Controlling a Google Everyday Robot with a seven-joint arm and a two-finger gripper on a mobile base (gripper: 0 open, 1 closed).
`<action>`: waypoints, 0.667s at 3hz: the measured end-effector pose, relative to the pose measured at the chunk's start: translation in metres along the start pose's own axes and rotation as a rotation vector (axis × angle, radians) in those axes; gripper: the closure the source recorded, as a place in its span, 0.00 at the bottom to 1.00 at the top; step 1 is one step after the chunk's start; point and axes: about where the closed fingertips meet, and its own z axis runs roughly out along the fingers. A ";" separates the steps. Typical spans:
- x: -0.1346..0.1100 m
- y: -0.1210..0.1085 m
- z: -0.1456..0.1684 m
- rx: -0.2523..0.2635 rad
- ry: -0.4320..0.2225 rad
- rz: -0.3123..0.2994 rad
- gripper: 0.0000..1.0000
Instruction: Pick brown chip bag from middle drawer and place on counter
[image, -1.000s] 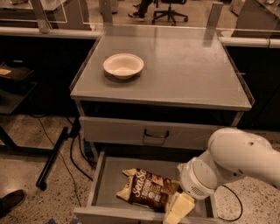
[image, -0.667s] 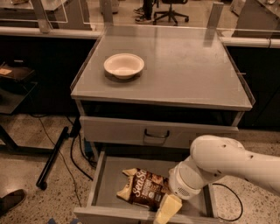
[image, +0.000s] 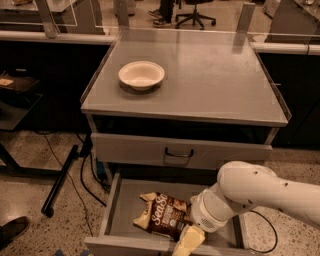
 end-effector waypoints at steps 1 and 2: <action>-0.009 -0.016 0.034 0.005 -0.047 0.019 0.00; -0.026 -0.058 0.085 0.008 -0.083 0.026 0.00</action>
Offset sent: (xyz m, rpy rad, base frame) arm 0.0730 0.0388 -0.0857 0.0829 -0.0364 -0.0628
